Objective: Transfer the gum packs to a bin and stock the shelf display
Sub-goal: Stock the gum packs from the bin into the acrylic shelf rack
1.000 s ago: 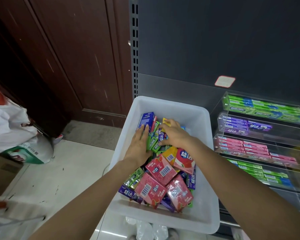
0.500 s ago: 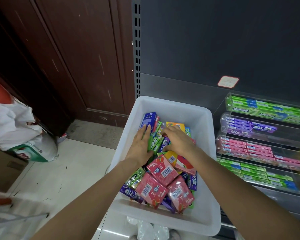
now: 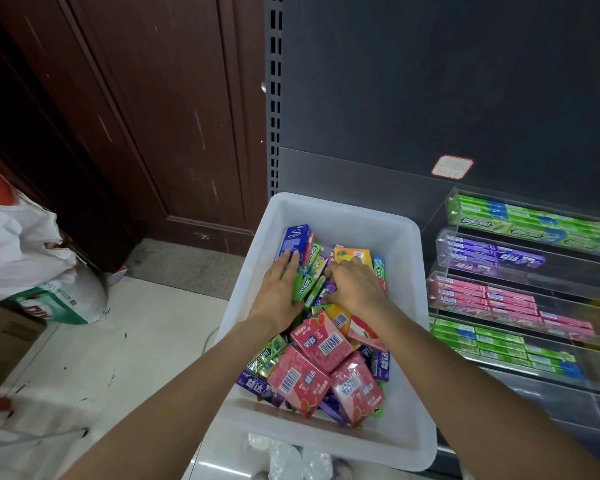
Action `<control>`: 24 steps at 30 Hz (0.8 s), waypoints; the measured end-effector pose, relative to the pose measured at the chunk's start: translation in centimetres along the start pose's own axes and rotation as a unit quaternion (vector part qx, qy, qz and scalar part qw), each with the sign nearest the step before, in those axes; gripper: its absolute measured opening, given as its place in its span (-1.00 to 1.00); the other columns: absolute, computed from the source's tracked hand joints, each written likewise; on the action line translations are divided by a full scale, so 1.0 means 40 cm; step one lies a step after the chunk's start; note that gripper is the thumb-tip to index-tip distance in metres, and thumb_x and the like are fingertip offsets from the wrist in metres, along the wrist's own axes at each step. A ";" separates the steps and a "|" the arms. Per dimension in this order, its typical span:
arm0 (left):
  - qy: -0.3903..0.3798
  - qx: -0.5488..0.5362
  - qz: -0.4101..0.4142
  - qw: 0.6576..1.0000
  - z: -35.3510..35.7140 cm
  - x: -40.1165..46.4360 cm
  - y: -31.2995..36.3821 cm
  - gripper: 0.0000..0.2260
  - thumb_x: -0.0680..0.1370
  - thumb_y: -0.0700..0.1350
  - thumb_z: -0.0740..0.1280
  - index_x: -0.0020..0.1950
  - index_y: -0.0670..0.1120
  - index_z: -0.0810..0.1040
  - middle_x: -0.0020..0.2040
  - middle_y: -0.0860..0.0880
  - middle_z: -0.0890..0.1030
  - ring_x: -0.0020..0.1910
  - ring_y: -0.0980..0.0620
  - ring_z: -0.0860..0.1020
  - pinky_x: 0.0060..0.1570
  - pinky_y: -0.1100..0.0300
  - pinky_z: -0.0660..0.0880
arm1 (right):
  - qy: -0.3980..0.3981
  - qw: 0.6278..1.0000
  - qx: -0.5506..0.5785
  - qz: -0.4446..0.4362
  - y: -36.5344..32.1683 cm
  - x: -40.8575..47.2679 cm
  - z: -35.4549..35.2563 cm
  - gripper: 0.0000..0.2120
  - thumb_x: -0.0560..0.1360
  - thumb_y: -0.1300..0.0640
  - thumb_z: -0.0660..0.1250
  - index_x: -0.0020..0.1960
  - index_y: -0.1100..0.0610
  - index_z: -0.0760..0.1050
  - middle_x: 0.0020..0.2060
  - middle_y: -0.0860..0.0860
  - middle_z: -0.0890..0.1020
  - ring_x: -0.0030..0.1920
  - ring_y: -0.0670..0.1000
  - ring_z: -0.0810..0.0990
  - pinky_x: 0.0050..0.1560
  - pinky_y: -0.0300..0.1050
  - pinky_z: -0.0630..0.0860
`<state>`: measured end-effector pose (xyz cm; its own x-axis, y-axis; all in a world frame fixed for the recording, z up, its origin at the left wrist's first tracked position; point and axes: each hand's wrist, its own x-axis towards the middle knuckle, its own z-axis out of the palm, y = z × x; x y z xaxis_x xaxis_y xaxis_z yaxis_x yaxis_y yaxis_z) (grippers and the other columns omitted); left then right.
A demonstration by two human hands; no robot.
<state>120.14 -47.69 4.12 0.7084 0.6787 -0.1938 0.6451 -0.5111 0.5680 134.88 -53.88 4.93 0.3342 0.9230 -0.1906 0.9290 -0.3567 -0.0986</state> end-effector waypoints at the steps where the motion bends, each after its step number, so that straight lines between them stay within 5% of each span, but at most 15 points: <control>1: 0.000 0.000 0.000 1.000 0.001 0.000 0.000 -0.20 0.52 -0.14 0.36 0.54 -0.02 -0.15 0.55 0.02 -0.08 0.52 0.02 -0.05 0.46 0.13 0.06 | -0.005 1.000 0.002 0.005 -0.002 -0.001 0.000 -0.52 0.38 -0.10 0.45 0.20 0.11 0.47 0.11 0.05 0.57 0.17 0.09 0.42 0.10 -0.02 0.39; 7: 0.001 -0.003 -0.004 1.000 0.001 0.000 -0.002 -0.20 0.52 -0.15 0.36 0.55 -0.01 -0.14 0.55 0.03 -0.07 0.52 0.02 -0.04 0.45 0.14 0.05 | -0.015 0.994 -0.105 -0.001 -0.025 0.003 -0.016 -0.65 0.44 -0.10 0.38 0.08 0.12 0.50 0.04 0.07 0.60 0.16 0.11 0.44 0.13 -0.02 0.36; 10: -0.004 -0.010 -0.006 1.000 0.000 0.001 -0.002 -0.20 0.52 -0.15 0.36 0.55 -0.01 -0.14 0.55 0.03 -0.07 0.52 0.03 -0.04 0.45 0.14 0.06 | -0.035 0.997 -0.073 0.011 -0.024 0.008 -0.022 -0.64 0.42 -0.11 0.41 0.04 0.13 0.51 0.01 0.09 0.60 0.13 0.11 0.47 0.08 -0.02 0.39; 17: -0.007 -0.014 -0.003 1.000 -0.002 0.001 -0.001 -0.20 0.51 -0.14 0.38 0.55 -0.01 -0.11 0.55 0.03 -0.05 0.52 0.03 -0.02 0.44 0.15 0.08 | -0.034 0.972 0.217 0.080 -0.009 -0.005 -0.041 -0.66 0.38 0.14 0.49 0.10 0.26 0.56 0.02 0.13 0.62 0.03 0.11 0.58 0.01 -0.04 0.50; 21: -0.003 -0.026 -0.002 1.000 -0.019 0.001 0.007 -0.25 0.51 -0.13 0.37 0.54 -0.05 -0.03 0.55 0.00 0.03 0.51 0.02 0.05 0.42 0.18 0.12 | 0.062 0.925 0.359 0.105 0.023 -0.051 -0.068 -0.76 0.44 0.22 0.42 0.00 0.39 0.55 -0.08 0.27 0.62 -0.16 0.11 0.62 -0.12 -0.13 0.52; 24: 0.051 -0.072 0.016 0.996 -0.042 -0.011 0.029 -0.45 0.54 -0.15 0.32 0.49 -0.08 0.21 0.49 -0.04 0.22 0.45 0.00 0.21 0.36 0.20 0.23 | 0.076 0.840 0.521 0.127 0.010 -0.097 -0.100 -0.79 0.45 0.26 0.40 0.06 0.31 0.56 -0.11 0.19 0.65 -0.26 -0.03 0.64 -0.19 -0.30 0.58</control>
<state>120.09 -47.70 6.19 0.6906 0.7168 -0.0959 0.5694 -0.4572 0.6832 134.59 -57.01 9.52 0.5915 0.7771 -0.2152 0.2066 -0.4040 -0.8911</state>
